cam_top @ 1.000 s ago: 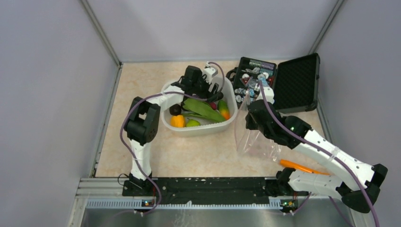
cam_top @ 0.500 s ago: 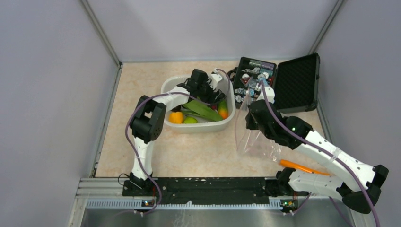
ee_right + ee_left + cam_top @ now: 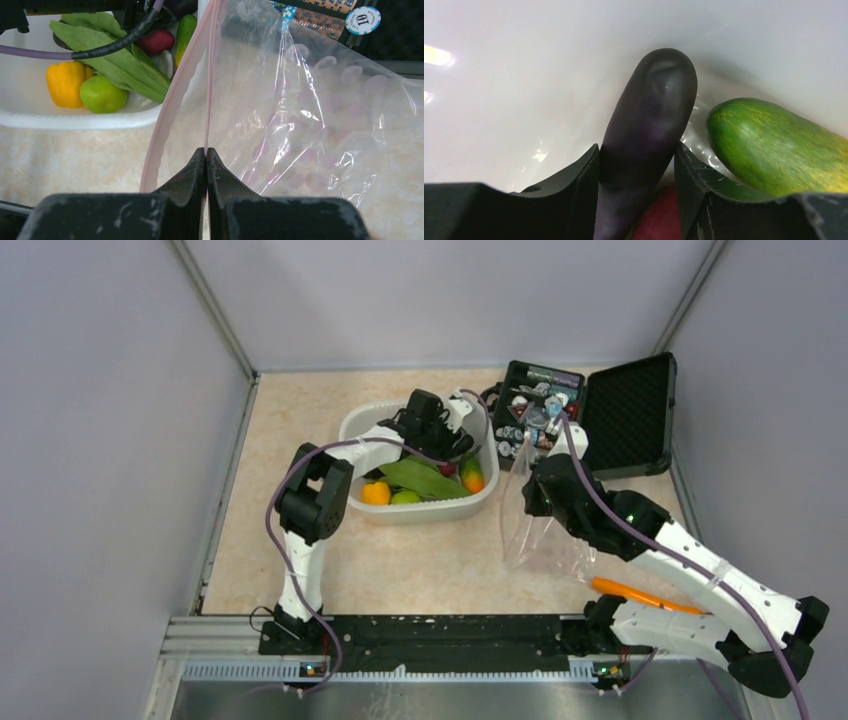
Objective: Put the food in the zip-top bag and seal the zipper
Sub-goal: Pick up the fake vegetable from the bin.
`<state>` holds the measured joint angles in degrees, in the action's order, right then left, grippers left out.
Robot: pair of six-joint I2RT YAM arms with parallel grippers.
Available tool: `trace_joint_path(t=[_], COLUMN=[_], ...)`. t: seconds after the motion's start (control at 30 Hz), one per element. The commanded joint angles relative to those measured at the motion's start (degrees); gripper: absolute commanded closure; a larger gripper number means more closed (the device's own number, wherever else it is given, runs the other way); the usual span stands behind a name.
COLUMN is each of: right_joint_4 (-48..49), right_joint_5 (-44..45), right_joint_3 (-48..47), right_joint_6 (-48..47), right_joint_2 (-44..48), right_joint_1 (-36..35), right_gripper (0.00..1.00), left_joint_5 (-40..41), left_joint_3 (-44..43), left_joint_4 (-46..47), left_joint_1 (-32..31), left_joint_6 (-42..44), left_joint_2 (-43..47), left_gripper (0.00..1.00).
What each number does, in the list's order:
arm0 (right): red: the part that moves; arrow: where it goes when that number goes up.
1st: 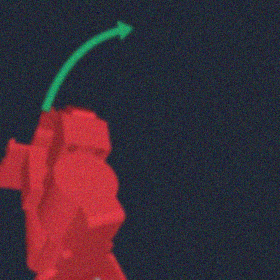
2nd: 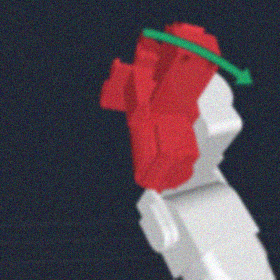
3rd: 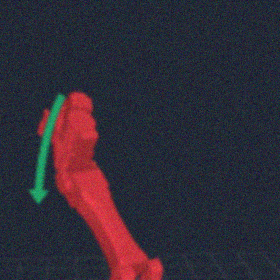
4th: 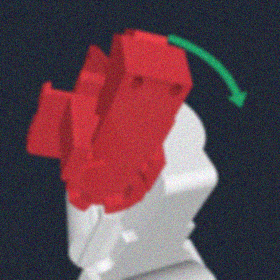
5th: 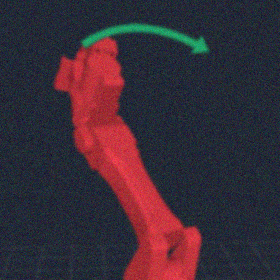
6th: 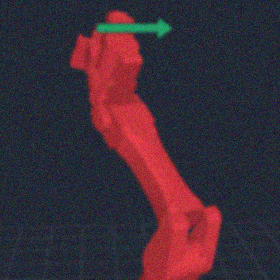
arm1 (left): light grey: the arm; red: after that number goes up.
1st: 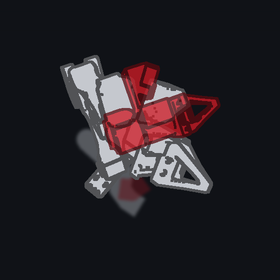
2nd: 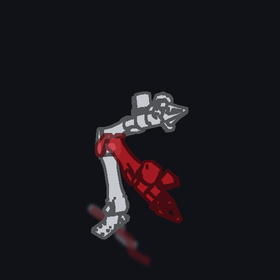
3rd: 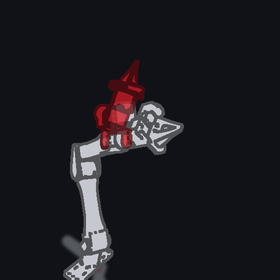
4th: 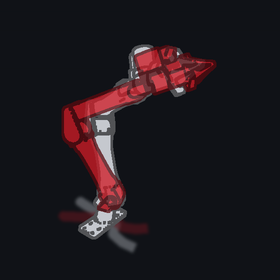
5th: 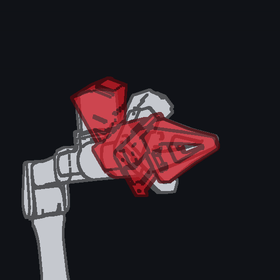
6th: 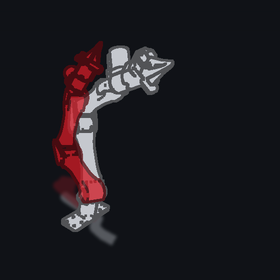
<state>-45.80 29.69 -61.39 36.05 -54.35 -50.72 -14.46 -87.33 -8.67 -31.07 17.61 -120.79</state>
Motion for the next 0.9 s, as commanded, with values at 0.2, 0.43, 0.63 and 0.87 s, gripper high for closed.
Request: trace_joint_path(t=[0.2,0.43,0.63,0.87], right_joint_4=[2.82,5.4,8.78,12.41], right_joint_5=[1.08,1.32,-0.39,-3.12], right_joint_3=[2.01,3.75,5.68,6.98], right_joint_6=[1.26,1.59,2.24,3.36], right_joint_2=[2.3,2.29,2.31,1.93], right_joint_1=[0.46,0.53,0.53,1.3], right_gripper=[1.0,1.0,1.0,1.0], left_joint_5=[1.34,2.67,2.15,-6.81], left_joint_3=[15.32,27.54,31.64,34.82], left_joint_4=[15.68,31.62,37.0,42.24], left_joint_1=[-0.21,-0.11,-0.08,-0.14], left_joint_6=[-12.96,-20.97,-26.3,-36.86], left_joint_2=[26.48,37.67,44.77,54.61], left_gripper=[0.61,0.6,0.6,0.61])
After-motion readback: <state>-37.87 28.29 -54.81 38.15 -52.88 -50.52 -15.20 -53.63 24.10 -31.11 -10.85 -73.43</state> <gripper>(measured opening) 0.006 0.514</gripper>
